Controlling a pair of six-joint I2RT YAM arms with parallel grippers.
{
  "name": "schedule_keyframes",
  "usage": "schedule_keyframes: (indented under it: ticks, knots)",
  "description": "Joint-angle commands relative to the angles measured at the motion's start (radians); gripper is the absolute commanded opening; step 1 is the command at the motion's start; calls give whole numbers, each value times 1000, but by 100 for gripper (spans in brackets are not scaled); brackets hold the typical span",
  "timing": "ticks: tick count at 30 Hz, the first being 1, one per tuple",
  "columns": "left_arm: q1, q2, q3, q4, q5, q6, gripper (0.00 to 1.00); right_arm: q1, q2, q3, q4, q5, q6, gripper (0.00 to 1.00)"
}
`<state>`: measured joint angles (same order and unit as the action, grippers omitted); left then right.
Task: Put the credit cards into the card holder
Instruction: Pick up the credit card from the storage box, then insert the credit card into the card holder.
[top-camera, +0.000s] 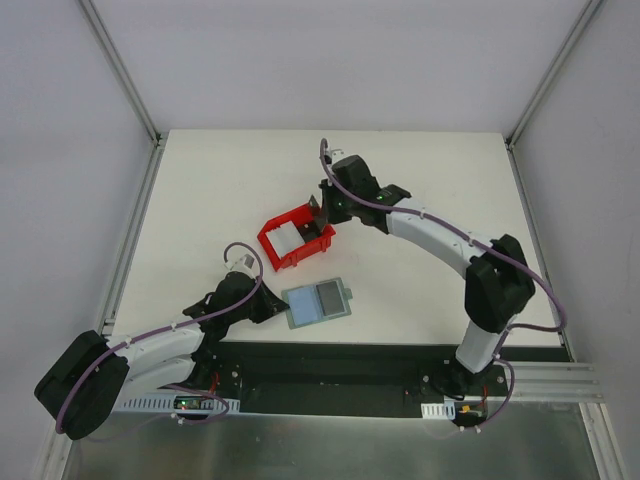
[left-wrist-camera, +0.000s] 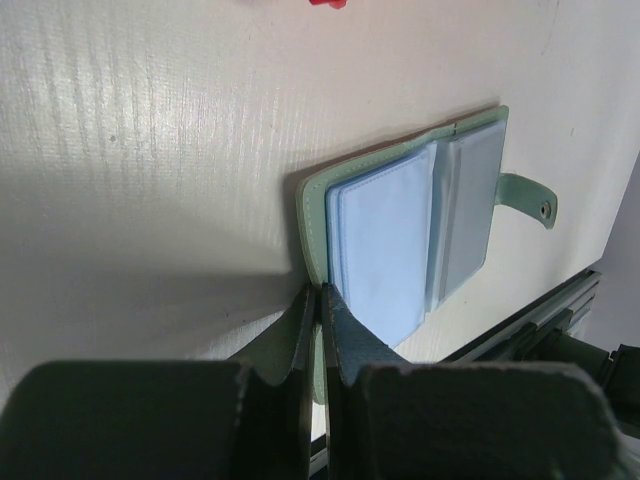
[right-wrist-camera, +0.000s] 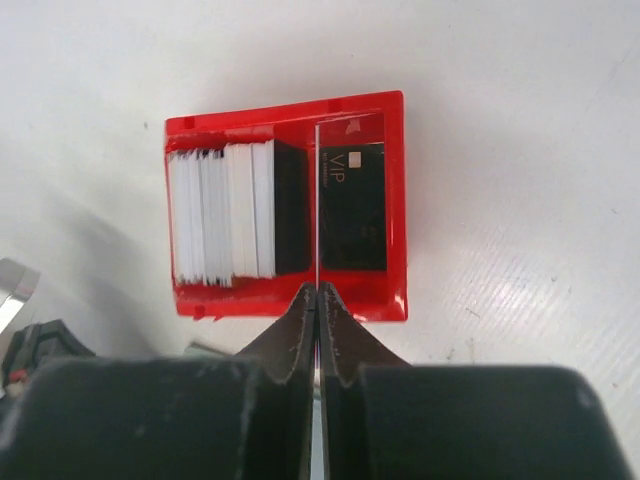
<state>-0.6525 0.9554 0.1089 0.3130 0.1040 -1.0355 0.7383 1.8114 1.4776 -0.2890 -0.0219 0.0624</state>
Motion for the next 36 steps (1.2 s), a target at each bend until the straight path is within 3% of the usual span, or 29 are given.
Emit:
schedule_keyframes:
  ticks: [1,11,19,23,36]
  knots:
    - [8,5,6,-29,10,26,0,-5,-177,-101,89,-33,49,0]
    - [8,-3,11,-45,20,32,0,36,-507,-655,456,-171,398,0]
    - [8,-14,0,-54,16,17,0,191,-526,-974,724,-85,588,0]
    - [8,-10,-3,-48,19,12,0,207,-468,-1017,824,-87,614,0]
    - [8,14,0,-32,20,8,0,207,-342,-1056,889,-89,609,1]
